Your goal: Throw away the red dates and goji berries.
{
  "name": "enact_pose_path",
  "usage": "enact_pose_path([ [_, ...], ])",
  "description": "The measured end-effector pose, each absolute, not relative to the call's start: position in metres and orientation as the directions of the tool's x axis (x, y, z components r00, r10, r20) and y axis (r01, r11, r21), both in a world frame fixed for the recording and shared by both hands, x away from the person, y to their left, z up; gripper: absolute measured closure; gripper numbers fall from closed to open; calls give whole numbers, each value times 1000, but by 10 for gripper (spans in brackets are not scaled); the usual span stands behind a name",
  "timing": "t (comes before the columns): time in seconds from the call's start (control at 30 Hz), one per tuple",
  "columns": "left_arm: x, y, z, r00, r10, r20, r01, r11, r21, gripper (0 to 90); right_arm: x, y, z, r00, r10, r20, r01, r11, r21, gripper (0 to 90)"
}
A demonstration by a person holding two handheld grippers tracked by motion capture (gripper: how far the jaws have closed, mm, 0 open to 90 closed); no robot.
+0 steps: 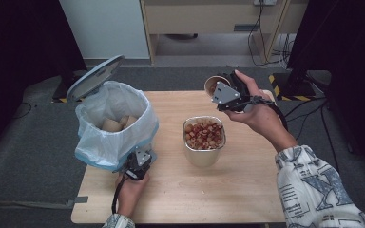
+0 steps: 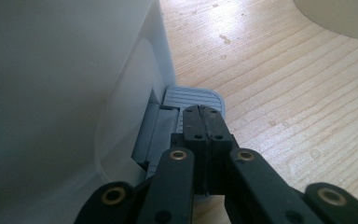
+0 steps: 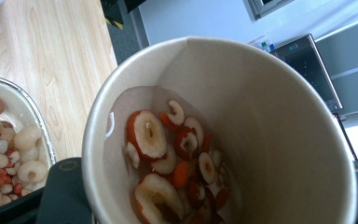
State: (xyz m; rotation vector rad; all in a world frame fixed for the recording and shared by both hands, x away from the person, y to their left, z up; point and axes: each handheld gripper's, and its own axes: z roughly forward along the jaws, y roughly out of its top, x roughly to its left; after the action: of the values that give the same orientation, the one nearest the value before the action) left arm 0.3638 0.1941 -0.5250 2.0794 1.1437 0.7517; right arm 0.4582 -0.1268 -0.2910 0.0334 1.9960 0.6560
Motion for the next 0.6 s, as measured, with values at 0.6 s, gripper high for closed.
enact_pose_path([
  [0.6, 364, 194, -525, 457, 873, 170, 507, -413, 757, 892, 455, -125, -282, -498, 273, -823, -279, 848, 450, 325],
])
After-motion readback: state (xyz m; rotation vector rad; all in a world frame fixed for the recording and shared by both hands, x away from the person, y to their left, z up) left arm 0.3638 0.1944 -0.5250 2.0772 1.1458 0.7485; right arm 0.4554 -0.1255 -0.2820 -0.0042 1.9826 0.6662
